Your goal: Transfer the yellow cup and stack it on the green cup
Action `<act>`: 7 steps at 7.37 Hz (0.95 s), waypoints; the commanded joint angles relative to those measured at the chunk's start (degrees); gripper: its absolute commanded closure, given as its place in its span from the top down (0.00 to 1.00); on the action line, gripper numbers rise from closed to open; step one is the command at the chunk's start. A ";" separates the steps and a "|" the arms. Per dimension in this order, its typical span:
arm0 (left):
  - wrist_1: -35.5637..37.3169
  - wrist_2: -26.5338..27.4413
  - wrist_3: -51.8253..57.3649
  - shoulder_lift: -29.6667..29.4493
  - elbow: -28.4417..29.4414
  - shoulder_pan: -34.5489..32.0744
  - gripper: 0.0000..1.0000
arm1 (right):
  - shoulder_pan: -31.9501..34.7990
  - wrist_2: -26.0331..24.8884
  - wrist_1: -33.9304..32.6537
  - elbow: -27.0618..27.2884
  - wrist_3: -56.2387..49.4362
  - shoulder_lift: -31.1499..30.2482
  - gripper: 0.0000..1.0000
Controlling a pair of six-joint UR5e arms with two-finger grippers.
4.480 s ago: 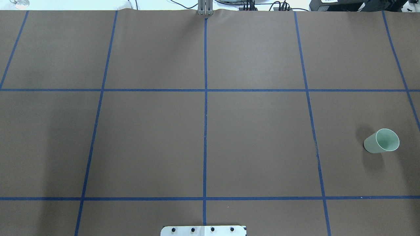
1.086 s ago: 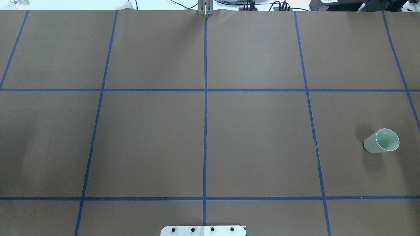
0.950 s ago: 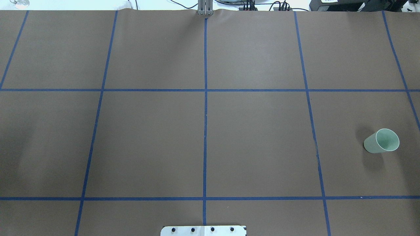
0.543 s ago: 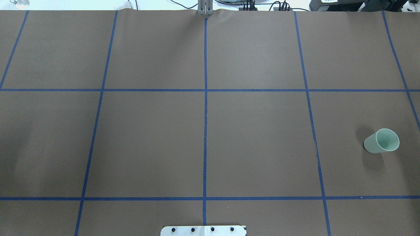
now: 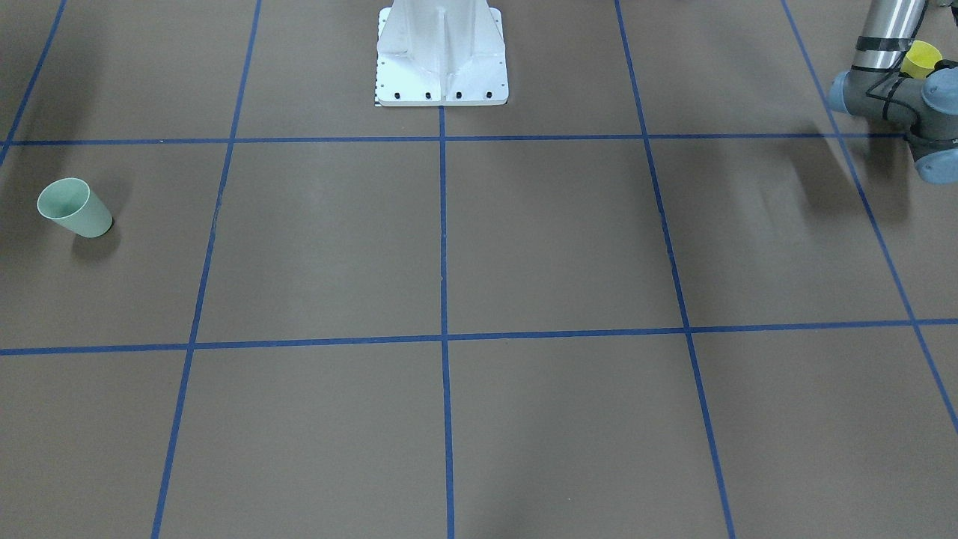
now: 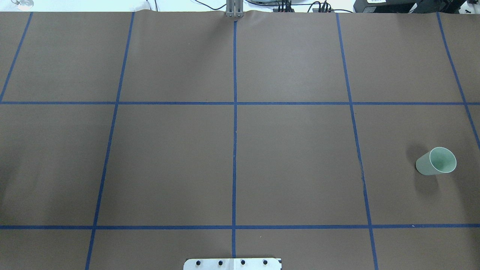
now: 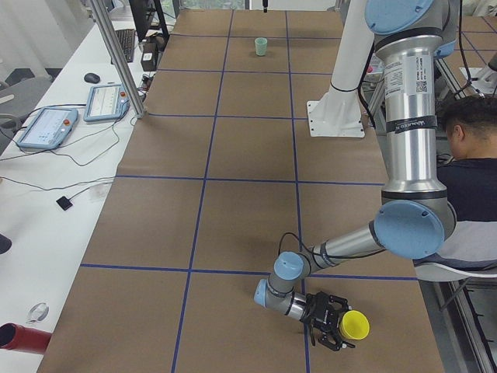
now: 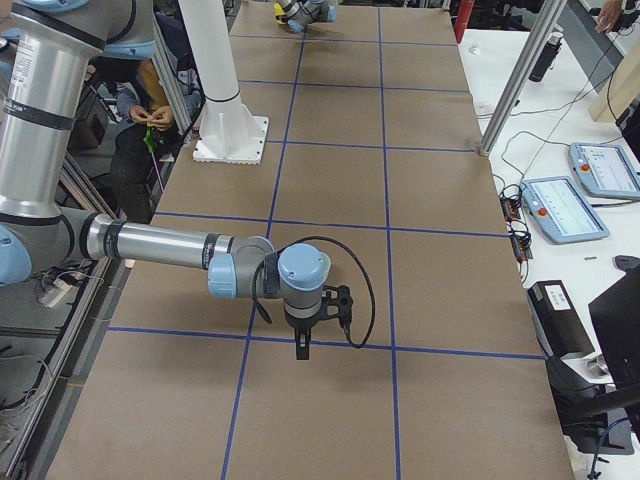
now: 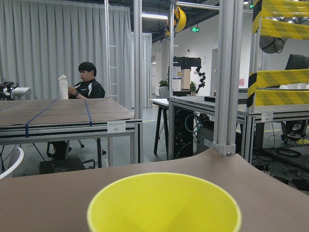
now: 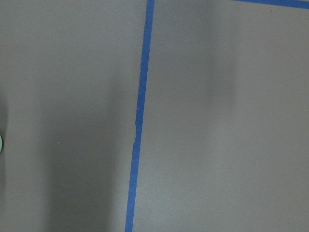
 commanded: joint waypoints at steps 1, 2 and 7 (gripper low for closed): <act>-0.51 -1.52 0.03 0.03 0.54 0.77 0.97 | -0.17 0.09 0.01 0.01 0.00 0.16 1.00; -0.43 -1.52 0.03 0.03 0.54 1.21 0.58 | -0.17 0.09 0.01 0.01 0.00 0.16 1.00; 0.45 0.05 6.34 0.47 0.02 1.65 0.25 | -0.43 0.18 0.10 0.10 0.09 0.51 1.00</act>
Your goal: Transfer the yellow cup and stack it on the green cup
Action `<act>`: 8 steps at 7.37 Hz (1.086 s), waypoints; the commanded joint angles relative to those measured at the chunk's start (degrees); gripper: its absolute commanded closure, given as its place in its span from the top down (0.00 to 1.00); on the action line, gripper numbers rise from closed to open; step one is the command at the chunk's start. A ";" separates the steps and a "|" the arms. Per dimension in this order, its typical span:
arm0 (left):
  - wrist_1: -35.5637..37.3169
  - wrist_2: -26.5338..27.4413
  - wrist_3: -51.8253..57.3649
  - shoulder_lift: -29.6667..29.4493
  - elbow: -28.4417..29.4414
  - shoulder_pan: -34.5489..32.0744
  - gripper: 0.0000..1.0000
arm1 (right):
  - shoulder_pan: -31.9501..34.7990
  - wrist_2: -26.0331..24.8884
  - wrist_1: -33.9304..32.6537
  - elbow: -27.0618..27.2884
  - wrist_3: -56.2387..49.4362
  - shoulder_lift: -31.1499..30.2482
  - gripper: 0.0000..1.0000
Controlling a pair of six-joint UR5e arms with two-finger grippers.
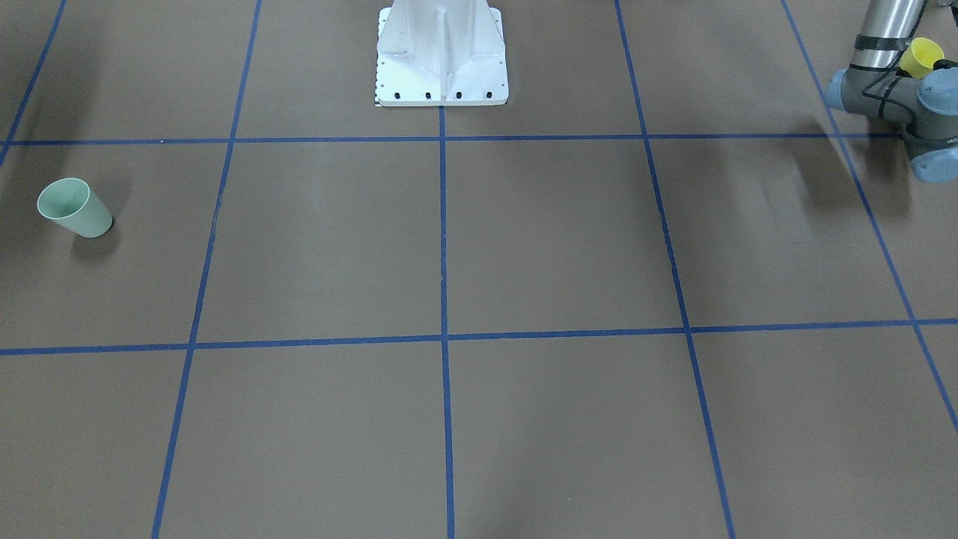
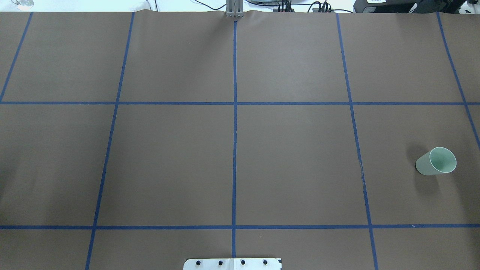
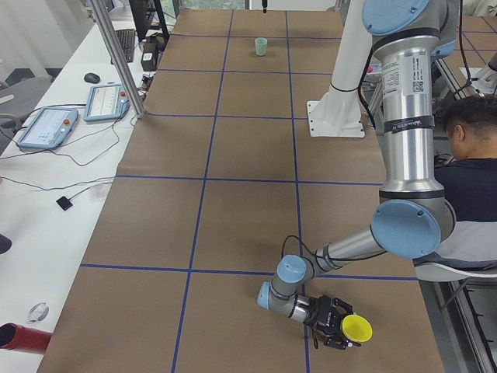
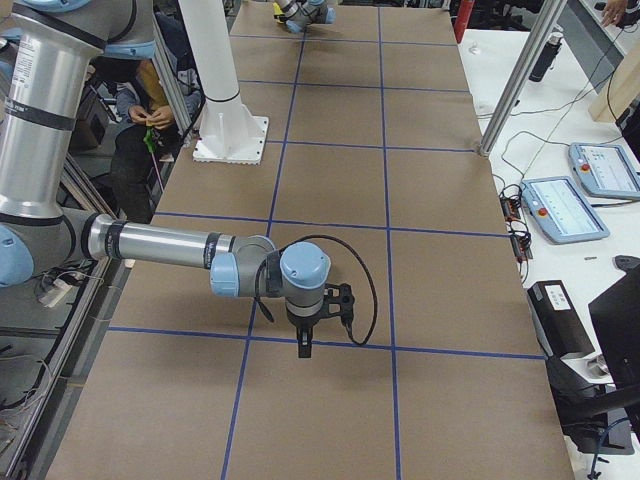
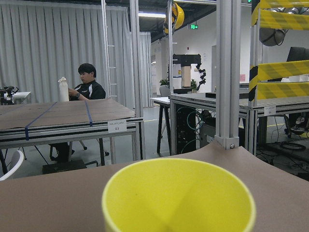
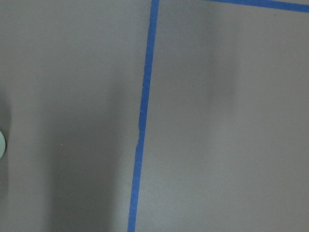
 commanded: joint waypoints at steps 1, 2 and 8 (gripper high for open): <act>0.19 3.98 2.58 1.00 -1.72 -0.05 0.25 | -0.05 0.03 -0.06 0.06 0.01 0.59 1.00; 0.19 6.80 4.15 3.62 -5.30 -0.05 0.25 | -0.05 0.03 -0.06 -0.02 0.01 0.94 1.00; -9.54 29.90 8.83 8.30 -7.98 -1.01 0.23 | -0.40 0.21 0.03 0.15 0.10 1.65 1.00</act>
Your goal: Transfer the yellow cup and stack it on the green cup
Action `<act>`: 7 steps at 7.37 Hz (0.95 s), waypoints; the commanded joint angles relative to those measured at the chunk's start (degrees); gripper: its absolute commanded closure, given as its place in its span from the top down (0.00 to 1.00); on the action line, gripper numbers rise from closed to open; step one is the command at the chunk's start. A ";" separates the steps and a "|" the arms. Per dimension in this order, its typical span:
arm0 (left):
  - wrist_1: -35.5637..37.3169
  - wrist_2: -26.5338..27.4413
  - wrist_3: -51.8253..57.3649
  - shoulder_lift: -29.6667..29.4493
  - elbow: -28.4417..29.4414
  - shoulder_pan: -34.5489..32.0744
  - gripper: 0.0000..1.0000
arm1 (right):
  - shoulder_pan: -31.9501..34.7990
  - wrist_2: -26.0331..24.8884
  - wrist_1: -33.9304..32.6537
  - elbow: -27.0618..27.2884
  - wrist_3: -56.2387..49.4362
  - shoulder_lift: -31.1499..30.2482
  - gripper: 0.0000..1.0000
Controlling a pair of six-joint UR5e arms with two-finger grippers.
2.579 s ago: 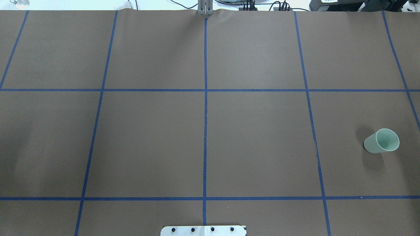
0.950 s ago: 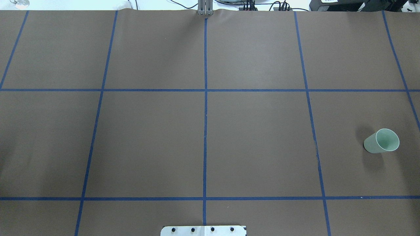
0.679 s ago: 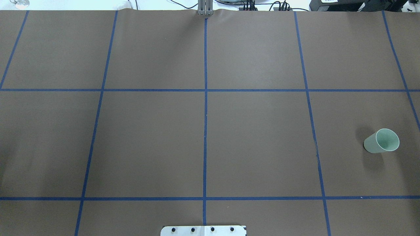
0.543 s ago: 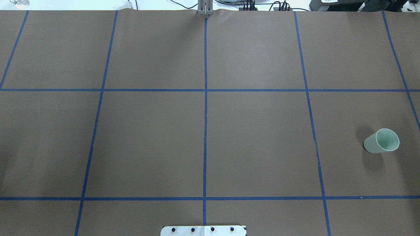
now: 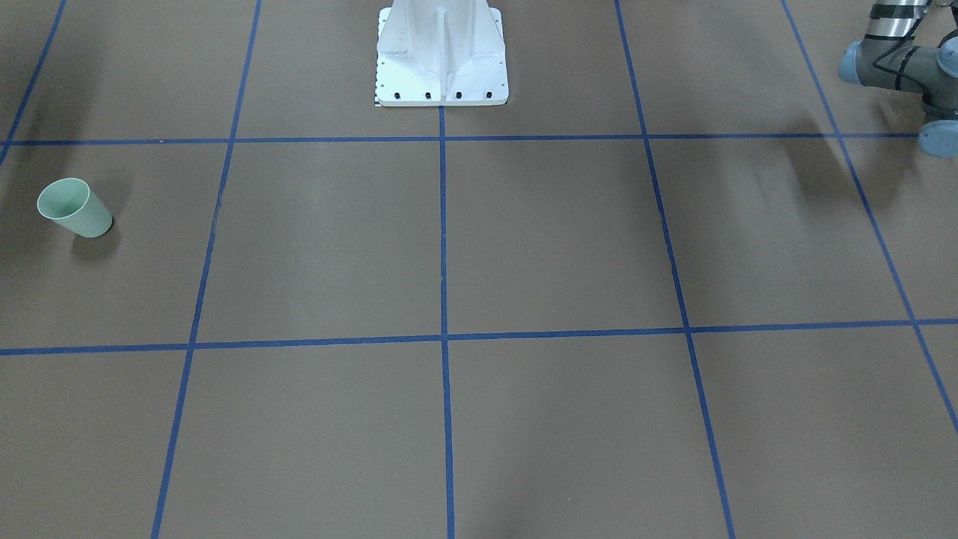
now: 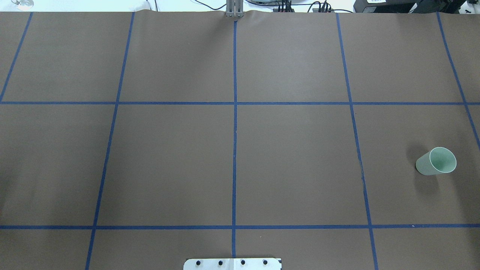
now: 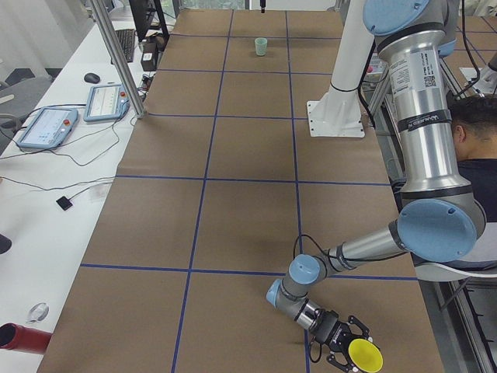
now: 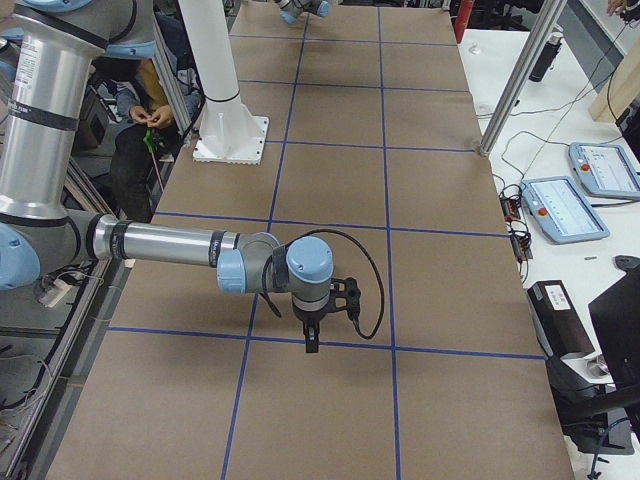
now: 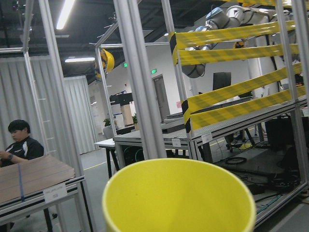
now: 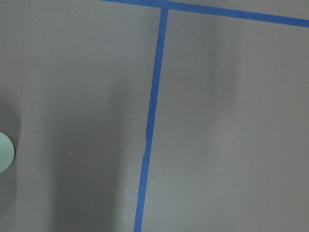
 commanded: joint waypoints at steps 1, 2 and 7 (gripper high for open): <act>-5.68 9.28 1.29 0.63 -0.05 -0.18 0.23 | -0.02 0.09 0.00 0.02 0.00 0.64 1.00; -8.57 13.06 1.39 0.36 -0.05 -0.18 0.23 | -0.02 0.09 0.18 0.11 0.00 0.73 1.00; -20.78 32.49 8.83 0.10 -2.68 -2.37 0.21 | -0.02 -0.43 4.22 0.28 0.00 1.52 1.00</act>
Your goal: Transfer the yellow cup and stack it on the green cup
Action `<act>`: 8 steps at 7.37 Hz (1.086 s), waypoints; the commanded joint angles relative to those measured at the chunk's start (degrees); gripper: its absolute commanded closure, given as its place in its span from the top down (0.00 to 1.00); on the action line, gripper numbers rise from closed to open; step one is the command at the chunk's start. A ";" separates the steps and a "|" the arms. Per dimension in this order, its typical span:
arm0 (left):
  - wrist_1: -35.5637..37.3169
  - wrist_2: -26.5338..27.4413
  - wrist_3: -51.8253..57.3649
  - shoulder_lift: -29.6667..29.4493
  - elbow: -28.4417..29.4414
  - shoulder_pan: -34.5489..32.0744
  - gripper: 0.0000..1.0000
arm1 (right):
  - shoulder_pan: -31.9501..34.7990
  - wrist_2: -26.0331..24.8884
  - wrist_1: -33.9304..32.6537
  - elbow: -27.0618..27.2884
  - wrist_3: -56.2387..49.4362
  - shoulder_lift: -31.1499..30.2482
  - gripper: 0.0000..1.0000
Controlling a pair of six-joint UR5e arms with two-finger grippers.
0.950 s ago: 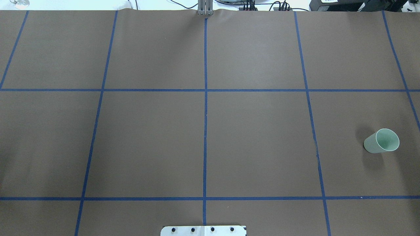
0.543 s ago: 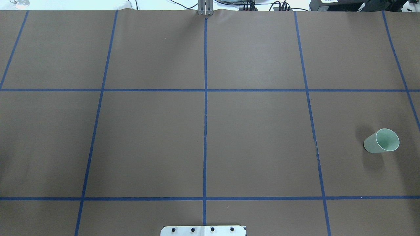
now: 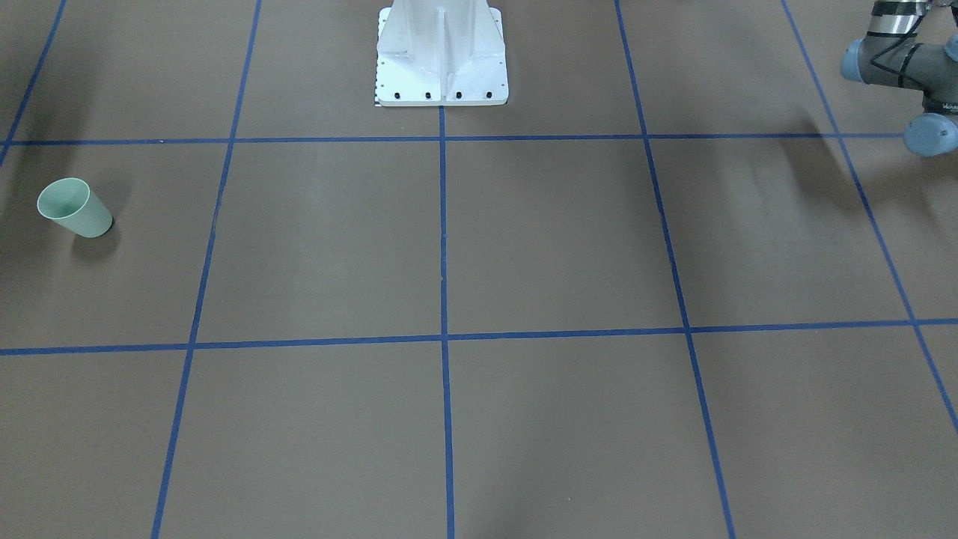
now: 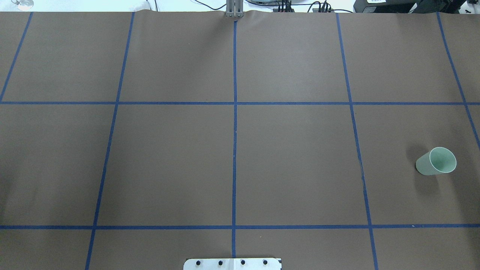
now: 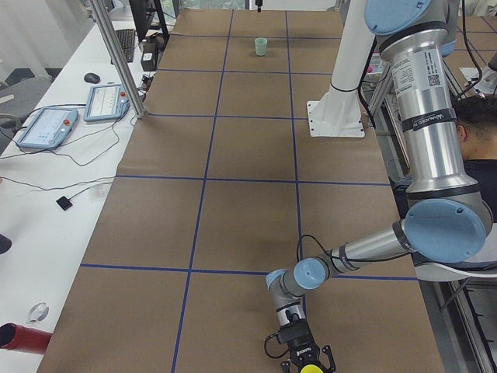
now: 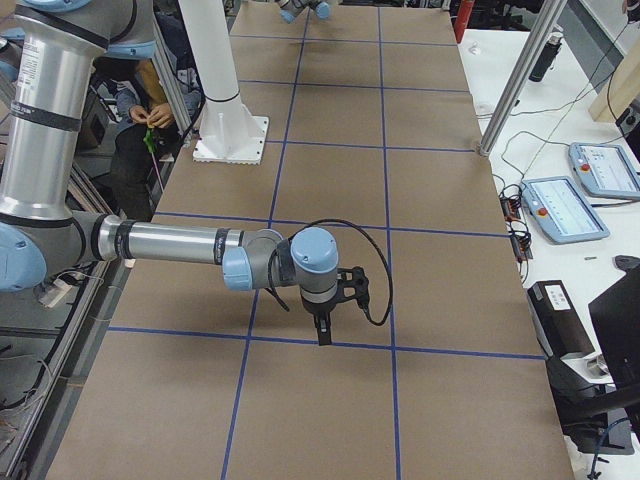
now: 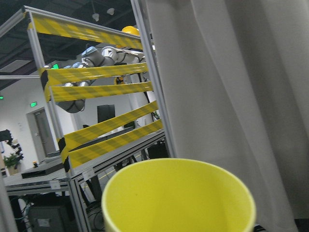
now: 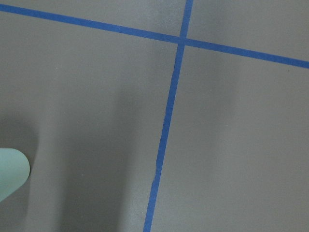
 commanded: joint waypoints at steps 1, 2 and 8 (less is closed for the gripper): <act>-4.43 6.24 4.85 0.02 -2.45 -1.82 0.20 | 0.00 -0.24 0.32 0.01 0.26 0.30 1.00; -4.53 7.73 5.12 -0.06 -3.94 -1.56 0.20 | 0.00 -0.24 0.32 0.01 0.35 0.30 1.00; -22.11 14.51 27.04 -0.41 -19.95 -2.35 0.20 | 0.00 -0.32 0.23 -0.43 0.44 0.47 1.00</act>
